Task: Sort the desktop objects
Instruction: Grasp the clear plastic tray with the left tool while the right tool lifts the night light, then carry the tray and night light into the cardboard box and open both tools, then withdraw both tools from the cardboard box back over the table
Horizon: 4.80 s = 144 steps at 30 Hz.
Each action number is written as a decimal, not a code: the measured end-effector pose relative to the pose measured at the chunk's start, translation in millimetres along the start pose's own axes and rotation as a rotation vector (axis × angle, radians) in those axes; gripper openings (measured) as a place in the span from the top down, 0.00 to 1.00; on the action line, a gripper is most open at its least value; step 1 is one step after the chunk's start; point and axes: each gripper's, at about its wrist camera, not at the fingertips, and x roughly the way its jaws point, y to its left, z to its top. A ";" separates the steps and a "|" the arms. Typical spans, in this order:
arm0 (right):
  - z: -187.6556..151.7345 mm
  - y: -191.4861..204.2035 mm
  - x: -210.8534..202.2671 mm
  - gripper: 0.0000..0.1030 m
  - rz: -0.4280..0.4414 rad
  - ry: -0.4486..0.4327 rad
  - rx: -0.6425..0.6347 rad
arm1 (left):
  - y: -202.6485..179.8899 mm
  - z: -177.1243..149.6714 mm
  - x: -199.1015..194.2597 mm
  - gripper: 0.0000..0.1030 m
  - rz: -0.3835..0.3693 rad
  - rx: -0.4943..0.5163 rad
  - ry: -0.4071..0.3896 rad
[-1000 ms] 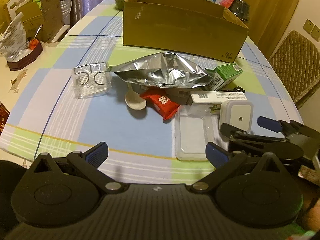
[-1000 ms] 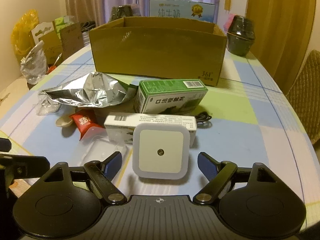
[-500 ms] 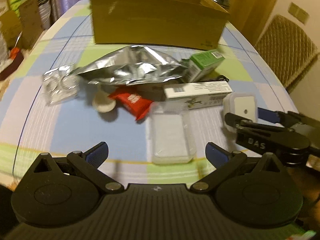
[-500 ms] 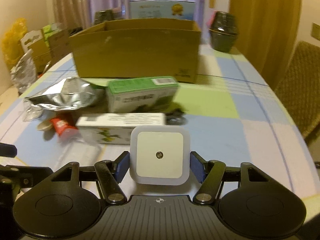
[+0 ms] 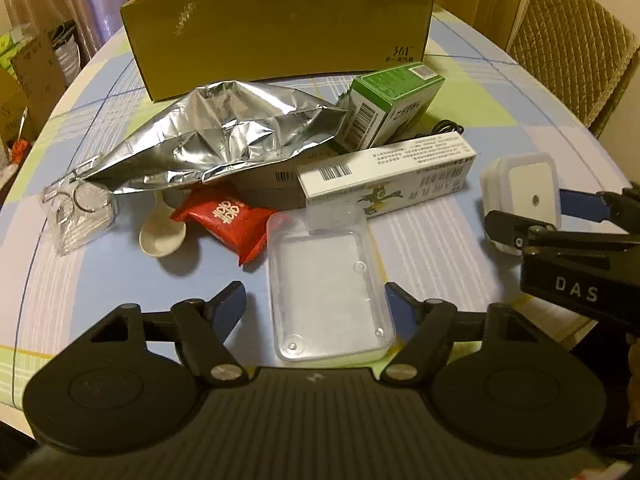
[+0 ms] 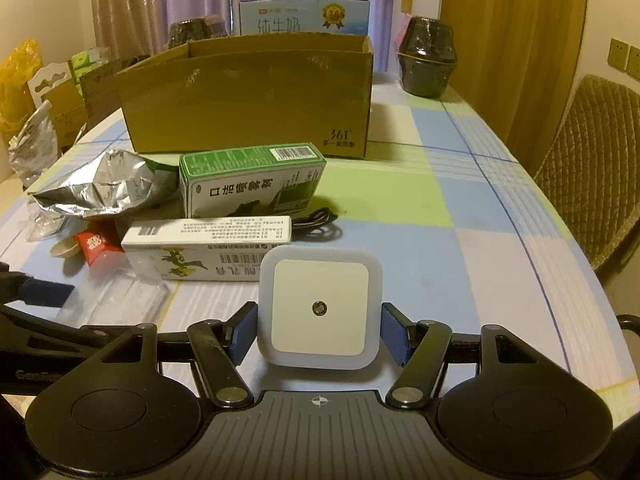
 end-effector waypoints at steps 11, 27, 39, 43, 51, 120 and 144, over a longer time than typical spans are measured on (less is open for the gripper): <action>0.9 -2.3 4.7 0.24 0.005 -0.001 0.029 | -1.3 0.5 2.1 0.44 0.001 0.004 -0.031; 0.3 1.8 -7.3 0.40 -0.005 -0.019 0.030 | -3.5 -4.4 -17.7 0.50 0.018 0.044 -0.061; 32.1 8.0 -53.0 0.40 0.030 -0.134 0.050 | 9.4 16.8 -69.7 0.50 0.013 0.025 -0.180; 66.5 7.0 -56.9 0.40 0.046 -0.179 0.049 | 19.7 47.6 -78.7 0.50 0.028 0.040 -0.236; 172.4 9.9 -39.2 0.40 0.079 -0.277 0.016 | 50.5 147.4 -82.2 0.50 0.069 0.052 -0.372; 256.2 8.8 94.1 0.09 0.071 -0.293 0.120 | 138.0 249.6 12.2 0.01 0.116 -0.113 -0.444; 120.1 4.2 -6.5 0.08 0.092 -0.214 0.108 | 141.9 106.2 -72.9 0.01 0.083 -0.098 -0.363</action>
